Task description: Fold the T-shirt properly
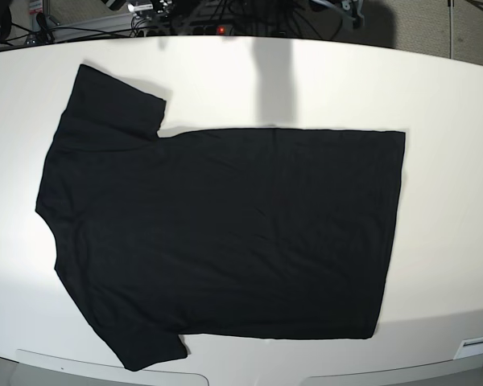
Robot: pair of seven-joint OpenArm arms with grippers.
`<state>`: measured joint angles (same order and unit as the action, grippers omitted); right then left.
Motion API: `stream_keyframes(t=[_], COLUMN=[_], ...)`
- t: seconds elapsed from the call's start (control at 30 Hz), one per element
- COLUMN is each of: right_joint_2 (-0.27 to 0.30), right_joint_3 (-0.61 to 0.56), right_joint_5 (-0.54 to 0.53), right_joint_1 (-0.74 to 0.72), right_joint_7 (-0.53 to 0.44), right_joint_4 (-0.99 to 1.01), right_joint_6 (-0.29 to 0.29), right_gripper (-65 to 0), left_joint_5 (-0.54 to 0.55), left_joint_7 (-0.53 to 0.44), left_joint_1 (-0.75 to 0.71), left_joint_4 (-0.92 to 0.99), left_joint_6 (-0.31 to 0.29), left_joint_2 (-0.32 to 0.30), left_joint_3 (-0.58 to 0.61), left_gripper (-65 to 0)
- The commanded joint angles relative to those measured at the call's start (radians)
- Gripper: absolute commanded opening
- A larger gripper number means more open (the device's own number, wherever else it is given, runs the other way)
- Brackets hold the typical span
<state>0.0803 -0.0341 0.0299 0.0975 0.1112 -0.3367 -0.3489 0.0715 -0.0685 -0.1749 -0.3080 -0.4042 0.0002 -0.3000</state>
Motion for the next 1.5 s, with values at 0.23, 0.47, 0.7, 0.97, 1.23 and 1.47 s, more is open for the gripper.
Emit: stream_keyframes(t=[0.23, 0.47, 0.7, 0.97, 1.23, 1.47], right_joint_2=[0.037, 0.116, 0.198, 0.276, 0.364, 0.493], right_joint_3=[-0.001, -0.001, -0.001, -0.001, -0.001, 0.002], right_joint_5=[0.023, 0.023, 0.023, 0.018, -0.01, -0.209], right_joint_1=[-0.003, 0.006, 0.044, 0.179, 0.421, 0.685], right_joint_7=[-0.018, -0.032, -0.102, -0.096, -0.085, -0.001], right_joint_4=[-0.008, -0.008, -0.013, -0.156, -0.483, -0.815], right_joint_6=[-0.01, -0.01, -0.045, -0.056, -0.113, -0.175], right_gripper=[-52.3, -52.3, -52.3, -52.3, -52.3, -52.4], left_joint_5=[-0.132, -0.132, -0.132, -0.135, -0.131, -0.087], left_joint_7=[-0.007, -0.006, -0.006, 0.007, 0.147, 0.177], left_joint_1=[-0.008, -0.009, -0.051, -0.231, -0.459, -0.695], left_joint_4=[-0.015, -0.015, -0.051, -0.298, -0.666, -1.004], left_joint_6=[-0.014, -0.014, -0.015, -0.069, -0.092, -0.151], left_joint_2=[0.0, -0.001, 0.0, 0.001, 0.022, 0.022], left_joint_3=[0.0, 0.0, 0.0, 0.001, 0.001, 0.001], left_gripper=[-49.9, -50.0, -50.0, -50.0, -50.0, -50.0])
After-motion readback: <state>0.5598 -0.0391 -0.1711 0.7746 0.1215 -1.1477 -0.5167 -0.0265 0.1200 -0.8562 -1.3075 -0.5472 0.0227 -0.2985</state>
